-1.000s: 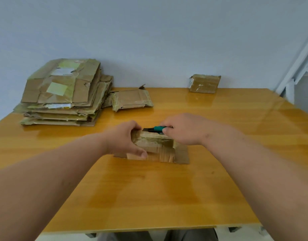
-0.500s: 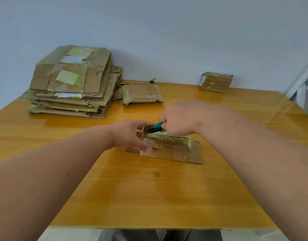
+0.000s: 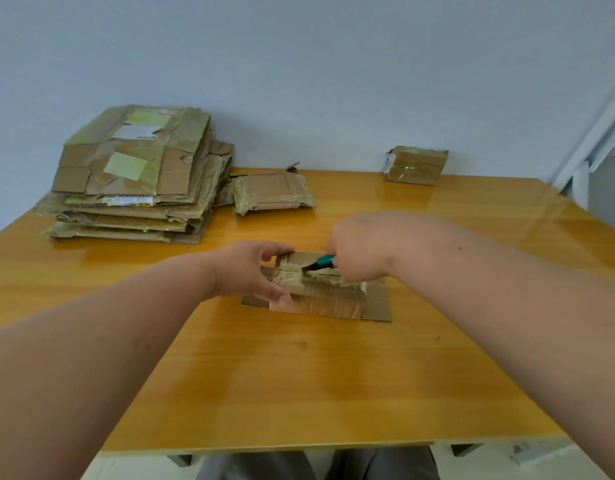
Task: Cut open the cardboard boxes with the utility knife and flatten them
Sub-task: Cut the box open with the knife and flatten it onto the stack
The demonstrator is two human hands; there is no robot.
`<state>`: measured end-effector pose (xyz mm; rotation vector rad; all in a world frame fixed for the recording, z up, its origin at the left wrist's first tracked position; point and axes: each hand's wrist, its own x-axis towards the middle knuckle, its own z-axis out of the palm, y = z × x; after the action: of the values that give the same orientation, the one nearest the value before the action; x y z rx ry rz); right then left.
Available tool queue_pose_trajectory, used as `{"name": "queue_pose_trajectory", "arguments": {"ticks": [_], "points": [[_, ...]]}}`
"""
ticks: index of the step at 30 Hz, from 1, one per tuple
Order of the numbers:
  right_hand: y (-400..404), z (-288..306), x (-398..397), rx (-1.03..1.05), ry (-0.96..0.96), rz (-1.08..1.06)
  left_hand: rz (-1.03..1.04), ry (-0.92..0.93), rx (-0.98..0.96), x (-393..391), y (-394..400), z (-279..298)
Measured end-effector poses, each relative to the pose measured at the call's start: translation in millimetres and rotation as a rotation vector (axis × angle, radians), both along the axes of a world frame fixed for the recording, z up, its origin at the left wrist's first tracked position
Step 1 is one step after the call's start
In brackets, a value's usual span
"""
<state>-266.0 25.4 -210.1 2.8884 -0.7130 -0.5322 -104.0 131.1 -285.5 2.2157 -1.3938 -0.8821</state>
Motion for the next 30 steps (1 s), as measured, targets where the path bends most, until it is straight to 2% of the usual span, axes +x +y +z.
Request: {"name": "queue_pose_trajectory", "arguments": {"ticks": [12,14,16,19,23,26,30], "points": [[-34,11,-46,-0.067,0.125,-0.073,0.01,-0.045,0.047,-2,-2,4],[-43,7,-66,-0.126,0.227,-0.144,0.016,-0.045,0.045,0,-2,4],[-54,0,-92,-0.093,0.26,-0.237,0.01,-0.032,0.046,1,-3,3],[-66,-1,-111,-0.038,0.076,-0.261,-0.016,-0.046,0.066,1,-7,4],[-62,-4,-90,0.137,-0.174,-0.163,-0.105,-0.264,0.118,-2,-13,13],[-46,-7,-65,0.185,-0.2,-0.049,-0.191,-0.405,0.083,-8,-15,15],[-33,-7,-39,0.153,-0.098,0.038,-0.18,-0.416,0.033,-14,-14,15]]}}
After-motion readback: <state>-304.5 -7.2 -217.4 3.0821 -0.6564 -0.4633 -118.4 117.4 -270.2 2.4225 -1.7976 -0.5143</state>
